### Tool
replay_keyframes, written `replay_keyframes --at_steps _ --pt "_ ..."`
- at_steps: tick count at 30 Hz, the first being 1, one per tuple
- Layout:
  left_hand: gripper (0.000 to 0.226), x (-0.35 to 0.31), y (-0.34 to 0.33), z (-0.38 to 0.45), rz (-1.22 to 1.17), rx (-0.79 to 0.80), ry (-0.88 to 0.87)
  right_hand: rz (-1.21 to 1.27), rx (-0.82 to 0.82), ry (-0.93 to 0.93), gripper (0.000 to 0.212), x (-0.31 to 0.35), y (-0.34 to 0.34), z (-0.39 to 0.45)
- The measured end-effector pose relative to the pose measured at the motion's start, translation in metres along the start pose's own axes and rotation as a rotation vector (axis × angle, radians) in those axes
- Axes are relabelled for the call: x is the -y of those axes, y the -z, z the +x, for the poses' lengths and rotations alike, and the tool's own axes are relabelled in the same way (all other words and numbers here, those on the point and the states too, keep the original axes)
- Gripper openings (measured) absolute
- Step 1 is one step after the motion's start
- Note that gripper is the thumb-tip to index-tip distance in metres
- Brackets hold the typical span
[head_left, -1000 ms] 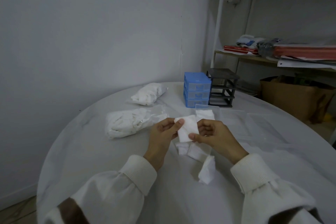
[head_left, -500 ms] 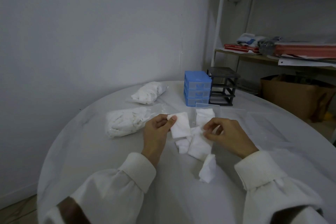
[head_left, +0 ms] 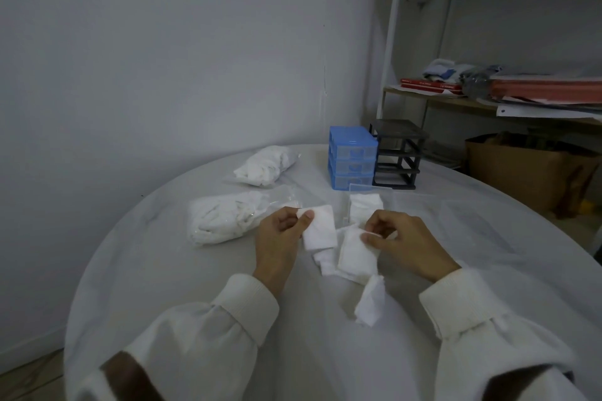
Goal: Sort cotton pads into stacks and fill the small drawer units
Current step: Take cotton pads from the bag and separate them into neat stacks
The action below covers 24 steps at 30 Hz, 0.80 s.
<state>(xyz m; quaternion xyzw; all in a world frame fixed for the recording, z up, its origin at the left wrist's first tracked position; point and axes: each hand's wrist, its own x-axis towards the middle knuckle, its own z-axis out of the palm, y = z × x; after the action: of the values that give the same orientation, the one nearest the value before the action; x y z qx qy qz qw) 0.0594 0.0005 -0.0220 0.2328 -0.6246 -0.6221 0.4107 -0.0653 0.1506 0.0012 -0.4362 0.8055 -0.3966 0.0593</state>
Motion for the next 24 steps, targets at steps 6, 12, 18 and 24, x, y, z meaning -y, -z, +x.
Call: replay_keyframes --at_steps 6,12,18,24 --pt "0.014 0.005 0.0 0.001 0.028 -0.022 0.013 0.321 -0.043 0.042 0.008 0.006 0.004 0.001" --pt "0.011 0.001 -0.003 -0.003 0.005 0.076 0.061 0.365 -0.067 0.137 0.013 0.011 0.001 0.001" --pt "0.007 0.0 -0.01 -0.01 -0.015 0.19 0.096 0.357 -0.056 0.166 0.01 0.015 -0.007 0.0" --pt "0.011 -0.001 -0.01 -0.012 -0.001 0.24 0.101 0.302 -0.073 0.195 0.009 0.019 -0.009 -0.004"
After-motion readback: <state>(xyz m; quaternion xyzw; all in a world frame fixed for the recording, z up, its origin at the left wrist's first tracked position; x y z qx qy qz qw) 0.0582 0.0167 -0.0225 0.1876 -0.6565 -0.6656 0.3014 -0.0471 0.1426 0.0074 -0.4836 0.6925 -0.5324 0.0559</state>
